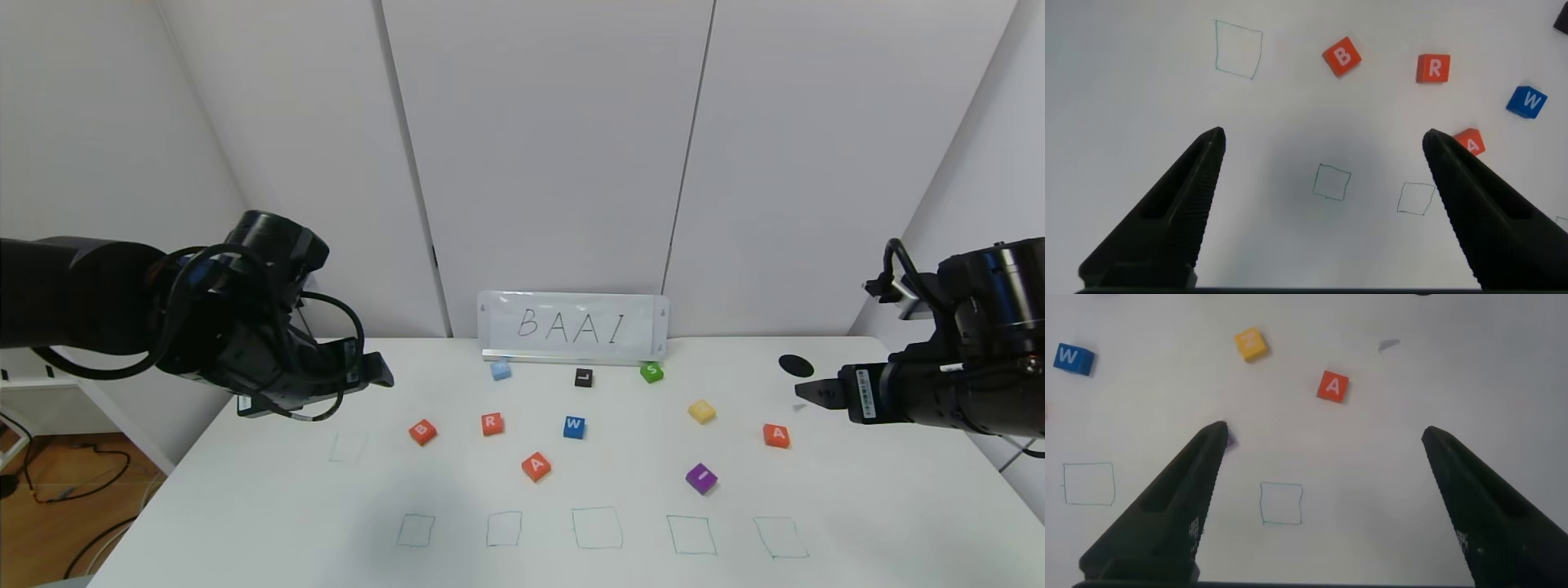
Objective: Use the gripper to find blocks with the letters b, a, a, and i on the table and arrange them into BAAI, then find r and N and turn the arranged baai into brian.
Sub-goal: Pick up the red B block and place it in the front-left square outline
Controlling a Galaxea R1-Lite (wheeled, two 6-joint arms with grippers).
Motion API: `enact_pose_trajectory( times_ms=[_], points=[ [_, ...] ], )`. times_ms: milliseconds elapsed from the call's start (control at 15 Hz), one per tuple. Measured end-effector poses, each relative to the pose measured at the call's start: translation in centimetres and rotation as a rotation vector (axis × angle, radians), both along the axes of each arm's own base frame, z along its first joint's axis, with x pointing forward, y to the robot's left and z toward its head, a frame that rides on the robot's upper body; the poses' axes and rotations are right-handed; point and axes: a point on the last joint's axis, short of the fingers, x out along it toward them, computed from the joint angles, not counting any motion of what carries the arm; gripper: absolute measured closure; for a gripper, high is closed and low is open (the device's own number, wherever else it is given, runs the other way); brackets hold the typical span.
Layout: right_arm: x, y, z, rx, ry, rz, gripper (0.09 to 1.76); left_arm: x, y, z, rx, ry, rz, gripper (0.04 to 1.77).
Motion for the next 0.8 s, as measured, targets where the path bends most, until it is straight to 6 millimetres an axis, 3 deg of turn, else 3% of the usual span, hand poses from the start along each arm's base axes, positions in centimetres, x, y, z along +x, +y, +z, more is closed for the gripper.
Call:
enact_pose_trajectory(
  times_ms=[800],
  points=[
    [-1.1,0.5,0.7,0.007,-0.022,0.027,0.14,6.5,-2.3,-2.4,-0.144,0.180,0.252,0.09]
  ],
)
